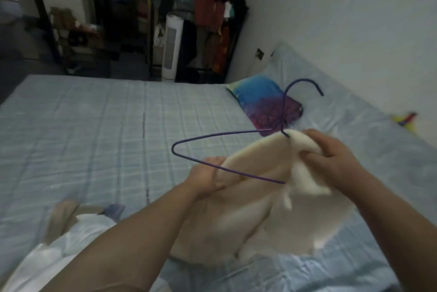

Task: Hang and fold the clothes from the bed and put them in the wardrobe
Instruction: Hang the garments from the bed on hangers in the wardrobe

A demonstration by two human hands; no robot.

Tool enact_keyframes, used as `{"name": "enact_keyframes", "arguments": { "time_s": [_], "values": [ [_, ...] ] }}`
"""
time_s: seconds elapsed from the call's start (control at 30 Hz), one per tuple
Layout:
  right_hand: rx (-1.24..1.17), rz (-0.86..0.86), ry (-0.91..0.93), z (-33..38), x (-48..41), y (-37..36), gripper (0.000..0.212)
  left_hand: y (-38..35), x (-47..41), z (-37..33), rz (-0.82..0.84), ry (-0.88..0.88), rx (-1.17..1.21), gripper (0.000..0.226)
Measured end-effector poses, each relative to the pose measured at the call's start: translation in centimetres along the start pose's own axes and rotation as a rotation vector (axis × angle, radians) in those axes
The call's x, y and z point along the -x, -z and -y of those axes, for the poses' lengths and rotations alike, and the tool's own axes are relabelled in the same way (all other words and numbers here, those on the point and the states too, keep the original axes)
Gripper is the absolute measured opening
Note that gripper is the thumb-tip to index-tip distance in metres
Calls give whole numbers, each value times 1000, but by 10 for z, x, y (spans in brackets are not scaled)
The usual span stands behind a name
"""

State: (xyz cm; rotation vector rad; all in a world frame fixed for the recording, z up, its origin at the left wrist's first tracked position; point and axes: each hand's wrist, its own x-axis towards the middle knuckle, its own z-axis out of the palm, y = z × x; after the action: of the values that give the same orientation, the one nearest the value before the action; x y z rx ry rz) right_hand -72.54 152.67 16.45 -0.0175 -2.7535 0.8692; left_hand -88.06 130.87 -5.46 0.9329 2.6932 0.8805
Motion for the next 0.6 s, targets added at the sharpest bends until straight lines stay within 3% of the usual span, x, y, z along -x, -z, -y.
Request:
{"name": "enact_keyframes", "arguments": {
  "time_s": [0.03,0.1,0.33,0.4,0.5,0.6],
  "values": [
    [-4,-13,-11,-5,3,8,39,-6,-12,-10,-14,8,-1,44],
    [-3,-43,-39,-14,10,25,35,-19,-28,-21,-21,27,105,24],
    [-60,-137,-114,-20,35,65,29,32,-40,-27,-144,-81,389,20],
    [-88,-145,-110,-13,39,73,29,66,-32,-27,-186,-116,379,28],
    [-83,-158,-62,9,37,83,35,128,-14,-30,-236,-162,287,17],
    [-69,-188,52,50,27,88,29,201,16,-32,-308,-187,203,19]
  ]
}}
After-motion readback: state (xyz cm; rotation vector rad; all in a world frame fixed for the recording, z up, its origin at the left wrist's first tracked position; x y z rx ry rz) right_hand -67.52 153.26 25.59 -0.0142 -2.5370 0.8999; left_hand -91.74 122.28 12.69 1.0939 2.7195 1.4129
